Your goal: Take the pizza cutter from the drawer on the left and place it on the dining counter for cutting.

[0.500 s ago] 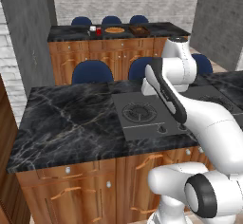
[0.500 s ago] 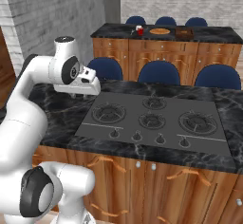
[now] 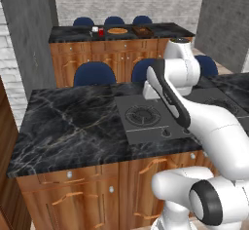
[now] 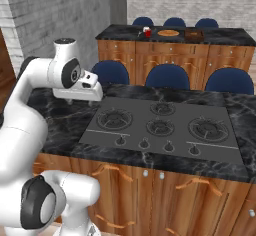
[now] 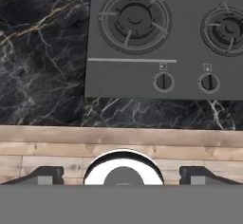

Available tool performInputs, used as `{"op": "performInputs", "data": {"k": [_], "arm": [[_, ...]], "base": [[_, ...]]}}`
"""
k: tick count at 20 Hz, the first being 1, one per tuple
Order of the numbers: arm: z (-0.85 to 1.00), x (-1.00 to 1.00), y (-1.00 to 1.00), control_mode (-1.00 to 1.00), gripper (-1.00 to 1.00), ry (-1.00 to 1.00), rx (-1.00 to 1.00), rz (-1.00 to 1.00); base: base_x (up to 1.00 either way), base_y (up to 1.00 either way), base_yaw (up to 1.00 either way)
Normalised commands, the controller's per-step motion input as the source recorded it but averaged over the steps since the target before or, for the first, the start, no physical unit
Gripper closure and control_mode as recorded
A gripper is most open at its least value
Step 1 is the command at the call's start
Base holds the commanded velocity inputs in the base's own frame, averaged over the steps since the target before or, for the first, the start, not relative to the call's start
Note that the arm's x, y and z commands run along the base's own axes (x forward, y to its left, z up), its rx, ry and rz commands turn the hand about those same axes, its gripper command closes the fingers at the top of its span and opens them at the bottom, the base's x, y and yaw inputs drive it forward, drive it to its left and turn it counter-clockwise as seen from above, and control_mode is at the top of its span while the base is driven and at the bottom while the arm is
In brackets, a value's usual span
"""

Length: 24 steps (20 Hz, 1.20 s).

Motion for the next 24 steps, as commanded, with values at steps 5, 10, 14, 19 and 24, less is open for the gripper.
{"op": "performInputs", "data": {"k": [5, 10, 14, 19, 24], "arm": [[0.0, -0.34, 0.74, -1.0, -1.0, 0.0, -0.03, 0.0], [-0.18, -0.7, 0.72, -1.0, -1.0, -0.09, -0.02, 0.07], [-0.21, -0.62, 0.76, -1.0, -1.0, -0.09, 0.0, 0.05], [-0.35, -0.8, 0.25, -1.0, -1.0, -0.12, 0.0, 0.07], [-0.21, -0.4, 0.46, -1.0, -1.0, -0.1, 0.0, 0.01]], "base": [[0.0, 0.0, 0.0], [0.0, 0.0, 0.0], [0.0, 0.0, 0.0], [0.0, 0.0, 0.0], [0.0, 0.0, 0.0]]}}
